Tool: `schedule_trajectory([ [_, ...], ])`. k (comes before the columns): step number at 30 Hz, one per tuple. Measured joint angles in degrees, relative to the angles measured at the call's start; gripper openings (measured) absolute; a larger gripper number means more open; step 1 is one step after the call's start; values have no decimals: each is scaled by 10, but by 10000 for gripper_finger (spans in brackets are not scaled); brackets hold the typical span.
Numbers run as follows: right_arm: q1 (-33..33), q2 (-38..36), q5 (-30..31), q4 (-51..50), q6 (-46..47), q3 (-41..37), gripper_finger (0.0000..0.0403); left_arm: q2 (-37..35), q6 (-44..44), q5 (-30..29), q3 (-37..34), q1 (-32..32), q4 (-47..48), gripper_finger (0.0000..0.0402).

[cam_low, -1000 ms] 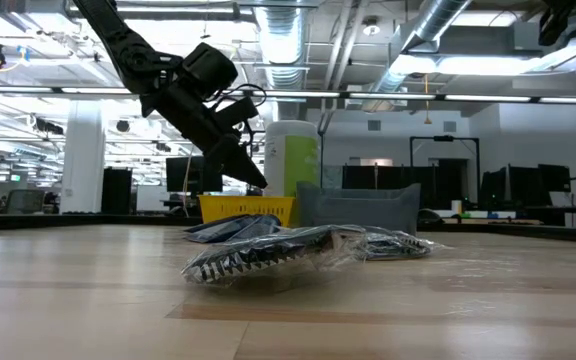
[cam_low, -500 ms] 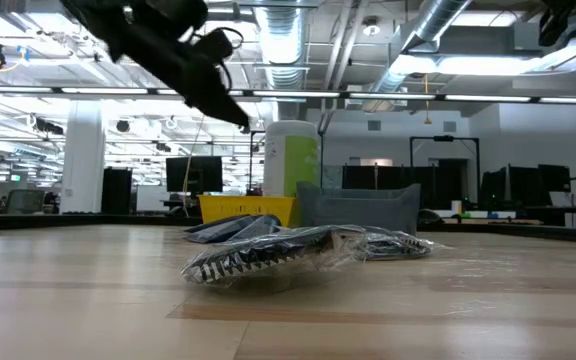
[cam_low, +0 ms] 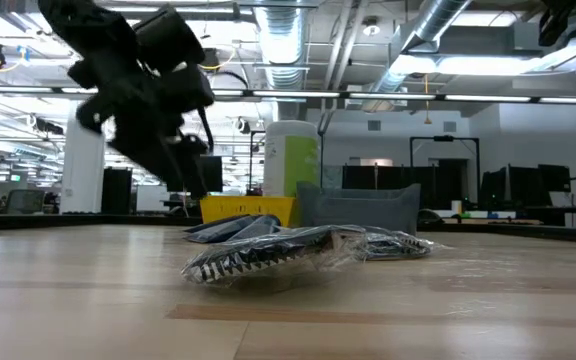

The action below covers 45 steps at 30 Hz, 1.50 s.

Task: Pick & Place Travel size toiletries
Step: Put the dark blue shaving cream into the yellow basket

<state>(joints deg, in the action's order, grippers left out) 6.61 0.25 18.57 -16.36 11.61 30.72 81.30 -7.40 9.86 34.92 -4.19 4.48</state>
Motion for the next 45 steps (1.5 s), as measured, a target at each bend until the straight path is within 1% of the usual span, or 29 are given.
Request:
schedule_trajectory([
  [2, 0, 0, 0, 0, 0, 0, 1, 26, 27, -37, -1, 12, -6, 260],
  [6, 0, 0, 0, 1, 3, 0, 1, 67, 138, -67, 3, 9, -26, 260],
  [9, 0, 0, 0, 1, 4, 0, 1, 80, 219, -88, 5, 8, -73, 260],
  [11, 0, 0, 0, 0, 4, 0, 1, 81, 246, -108, 5, 9, -94, 260],
  [13, 0, 0, 0, 0, 4, 0, 1, 83, 247, -128, 7, 13, -100, 260],
  [16, 0, 0, 0, 1, 4, 0, 1, 84, 258, -132, 16, 13, -101, 263],
  [19, 0, 0, 0, 0, 4, 0, 1, 90, 272, -140, 21, 13, -97, 272],
  [23, 0, 0, 0, 1, 4, 0, 1, 104, 274, -171, 30, 21, -101, 285],
  [27, 0, 0, 0, 0, 4, 0, 1, 133, 274, -187, 45, 35, -101, 290],
  [31, 0, 0, 0, 0, 4, 0, 1, 164, 274, -238, 56, 47, -100, 290],
  [35, 0, 0, 0, 0, 4, 0, 1, 181, 308, -250, 59, 48, -101, 289],
  [37, 0, 0, 0, 0, 4, 0, 1, 187, 327, -257, 61, 50, -102, 285],
  [40, 0, 0, 0, 0, 4, 0, 1, 188, 331, -263, 61, 55, -101, 271],
  [45, 0, 0, 0, 0, 1, 0, 1, 188, 331, -266, 60, 61, -96, 227],
])
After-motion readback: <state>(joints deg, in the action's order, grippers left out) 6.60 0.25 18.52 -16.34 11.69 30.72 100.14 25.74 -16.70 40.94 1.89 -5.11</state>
